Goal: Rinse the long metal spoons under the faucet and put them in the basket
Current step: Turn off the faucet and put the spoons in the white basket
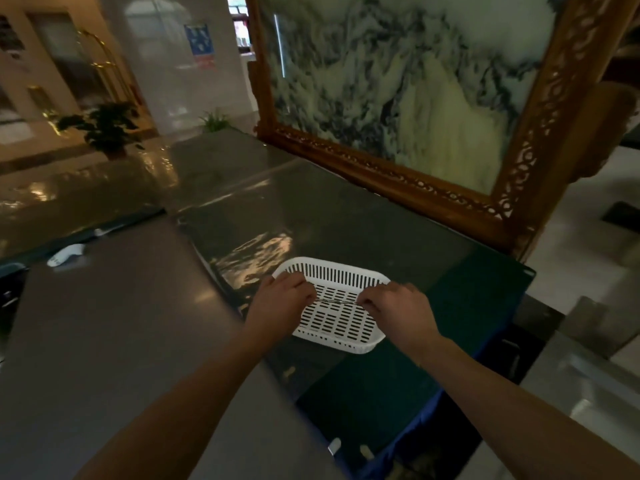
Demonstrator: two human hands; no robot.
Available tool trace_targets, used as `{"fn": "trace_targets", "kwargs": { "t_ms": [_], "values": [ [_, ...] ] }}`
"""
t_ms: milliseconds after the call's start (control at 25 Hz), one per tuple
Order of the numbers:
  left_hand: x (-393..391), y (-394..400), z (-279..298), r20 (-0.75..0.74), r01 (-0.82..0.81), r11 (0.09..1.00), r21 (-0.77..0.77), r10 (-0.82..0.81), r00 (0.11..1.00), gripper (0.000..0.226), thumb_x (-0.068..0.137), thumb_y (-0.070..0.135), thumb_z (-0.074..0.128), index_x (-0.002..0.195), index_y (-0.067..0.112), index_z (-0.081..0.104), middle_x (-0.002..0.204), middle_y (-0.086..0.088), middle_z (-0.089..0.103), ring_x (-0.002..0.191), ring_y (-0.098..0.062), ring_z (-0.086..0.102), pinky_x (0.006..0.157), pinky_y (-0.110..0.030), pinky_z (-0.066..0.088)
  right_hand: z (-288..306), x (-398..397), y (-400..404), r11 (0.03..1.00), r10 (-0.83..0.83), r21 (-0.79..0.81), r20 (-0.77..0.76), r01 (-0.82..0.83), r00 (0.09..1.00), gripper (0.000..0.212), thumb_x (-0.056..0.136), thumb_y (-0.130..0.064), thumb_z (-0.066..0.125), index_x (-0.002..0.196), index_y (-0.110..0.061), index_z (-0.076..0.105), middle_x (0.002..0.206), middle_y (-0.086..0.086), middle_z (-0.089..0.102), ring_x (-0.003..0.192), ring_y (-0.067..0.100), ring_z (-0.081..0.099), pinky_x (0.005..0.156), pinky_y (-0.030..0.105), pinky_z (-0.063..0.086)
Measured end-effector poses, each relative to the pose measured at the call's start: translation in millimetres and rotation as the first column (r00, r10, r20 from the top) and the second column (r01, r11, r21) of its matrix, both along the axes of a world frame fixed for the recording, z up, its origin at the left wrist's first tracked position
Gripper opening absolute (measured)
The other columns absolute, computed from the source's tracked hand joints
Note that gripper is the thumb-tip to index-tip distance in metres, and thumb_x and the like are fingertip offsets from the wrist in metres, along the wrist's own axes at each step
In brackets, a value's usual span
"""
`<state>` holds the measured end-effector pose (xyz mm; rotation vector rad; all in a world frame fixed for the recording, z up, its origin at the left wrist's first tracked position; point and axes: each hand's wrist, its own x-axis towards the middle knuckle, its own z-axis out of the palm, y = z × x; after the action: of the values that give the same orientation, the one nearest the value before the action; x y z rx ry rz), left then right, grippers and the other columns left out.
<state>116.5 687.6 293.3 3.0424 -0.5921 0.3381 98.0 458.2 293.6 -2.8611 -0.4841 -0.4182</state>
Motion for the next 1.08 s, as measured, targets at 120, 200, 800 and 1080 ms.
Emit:
{"fn": "trace_targets", "kwargs": {
  "t_ms": [120, 200, 800, 1080],
  "values": [
    [41, 10, -19, -0.034, 0.042, 0.999, 0.032, -0.041, 0.999, 0.018, 0.086, 0.027, 0.059, 0.103, 0.033, 0.061, 0.112, 0.008, 0.058, 0.110, -0.017, 0.052, 0.095, -0.041, 0.037, -19, 35, 10, 0.999, -0.040, 0.002, -0.070, 0.041, 0.997, 0.019, 0.092, -0.028, 0.053, 0.097, -0.030, 0.071, 0.096, -0.009, 0.074, 0.086, 0.014, 0.068, 0.080, 0.030, 0.047],
    [66, 14, -34, -0.069, 0.071, 0.996, 0.046, -0.068, 0.995, 0.020, 0.086, 0.024, 0.059, 0.105, 0.031, 0.060, 0.113, 0.007, 0.058, 0.112, -0.017, 0.052, 0.100, -0.042, 0.035, -34, 55, 16, 0.998, -0.064, 0.015, -0.124, 0.067, 0.990, 0.017, 0.092, -0.029, 0.054, 0.094, -0.029, 0.070, 0.094, -0.008, 0.073, 0.082, 0.014, 0.067, 0.076, 0.030, 0.049],
    [165, 34, -175, -0.440, 0.144, 0.964, 0.224, -0.032, 0.897, 0.017, 0.086, 0.027, 0.060, 0.103, 0.031, 0.062, 0.107, 0.006, 0.064, 0.107, -0.020, 0.057, 0.107, -0.049, 0.029, -183, 141, 52, 0.988, -0.122, -0.145, -0.476, 0.060, 0.871, 0.015, 0.093, -0.026, 0.053, 0.100, -0.025, 0.066, 0.098, -0.002, 0.070, 0.085, 0.017, 0.065, 0.079, 0.032, 0.055],
    [175, 26, -199, -0.467, 0.151, 0.963, 0.225, -0.029, 0.884, 0.011, 0.086, 0.032, 0.059, 0.091, 0.027, 0.067, 0.095, 0.005, 0.066, 0.095, -0.019, 0.059, 0.104, -0.042, 0.031, -208, 145, 53, 0.986, -0.134, -0.160, -0.551, 0.053, 0.824, 0.016, 0.092, -0.027, 0.056, 0.101, -0.024, 0.069, 0.101, 0.000, 0.070, 0.089, 0.018, 0.066, 0.085, 0.032, 0.054]
  ]
}}
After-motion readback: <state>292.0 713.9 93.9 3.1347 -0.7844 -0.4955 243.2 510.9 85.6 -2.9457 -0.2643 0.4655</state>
